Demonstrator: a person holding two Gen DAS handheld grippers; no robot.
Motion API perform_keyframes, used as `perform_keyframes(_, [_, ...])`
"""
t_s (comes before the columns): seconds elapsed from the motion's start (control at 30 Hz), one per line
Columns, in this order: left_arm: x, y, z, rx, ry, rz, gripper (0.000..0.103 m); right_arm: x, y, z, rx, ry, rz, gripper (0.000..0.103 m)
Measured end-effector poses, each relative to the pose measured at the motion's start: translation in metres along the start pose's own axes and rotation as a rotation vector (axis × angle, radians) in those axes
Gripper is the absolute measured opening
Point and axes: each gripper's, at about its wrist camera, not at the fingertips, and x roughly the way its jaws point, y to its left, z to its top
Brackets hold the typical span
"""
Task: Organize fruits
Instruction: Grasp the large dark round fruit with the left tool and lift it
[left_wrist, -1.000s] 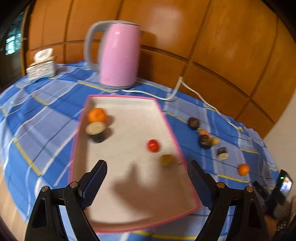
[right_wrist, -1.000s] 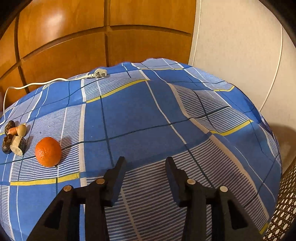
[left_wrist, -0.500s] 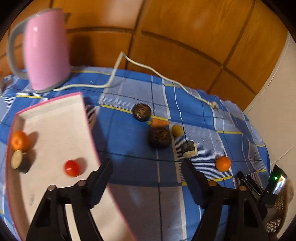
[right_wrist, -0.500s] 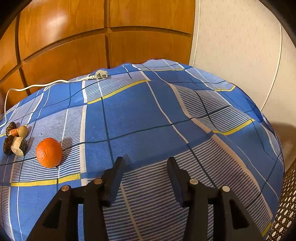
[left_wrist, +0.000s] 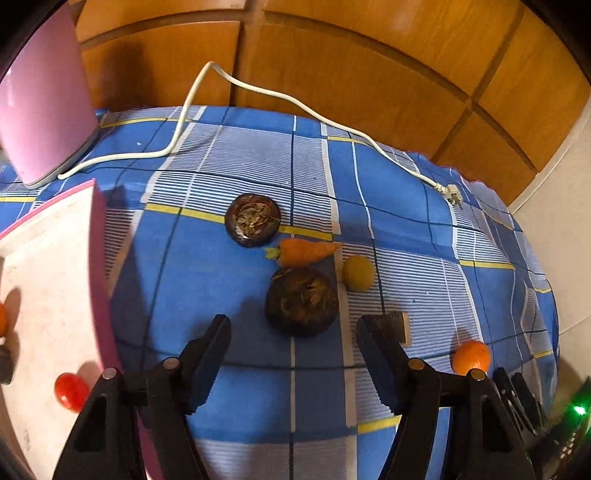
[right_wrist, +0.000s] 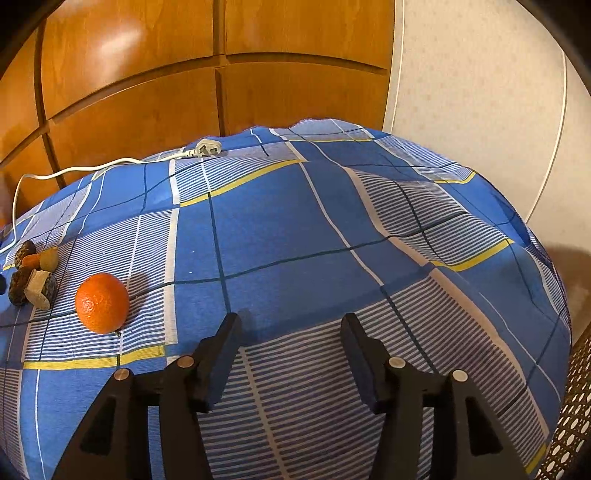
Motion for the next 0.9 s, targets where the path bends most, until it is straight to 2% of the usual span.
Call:
perform_keyframes(0.2, [0.021, -0.003, 0.006, 0.001, 0.030, 0.026, 0.070, 0.000, 0.001, 0.000, -0.004, 0.000, 0.004, 0.059])
perform_keyframes(0.37, [0.030, -0.011, 0.009, 0.043, 0.021, 0.065, 0.070, 0.001, 0.001, 0.000, -0.004, 0.000, 0.003, 0.059])
perform_keyframes(0.4, [0.030, -0.011, 0.008, 0.052, 0.011, 0.081, 0.066, 0.001, 0.001, 0.000, -0.004, 0.000, 0.003, 0.059])
perform_keyframes(0.47, [0.028, -0.011, 0.006, 0.073, -0.013, 0.089, 0.050, 0.001, 0.001, 0.000, -0.005, -0.001, 0.002, 0.059])
perform_keyframes(0.63, [0.011, -0.007, -0.008, 0.063, -0.039, 0.054, 0.050, 0.001, 0.001, 0.000, -0.005, -0.001, 0.003, 0.060])
perform_keyframes(0.9, [-0.041, -0.010, -0.047, 0.086, -0.101, -0.032, 0.050, 0.001, 0.000, 0.000, -0.005, -0.002, 0.004, 0.060])
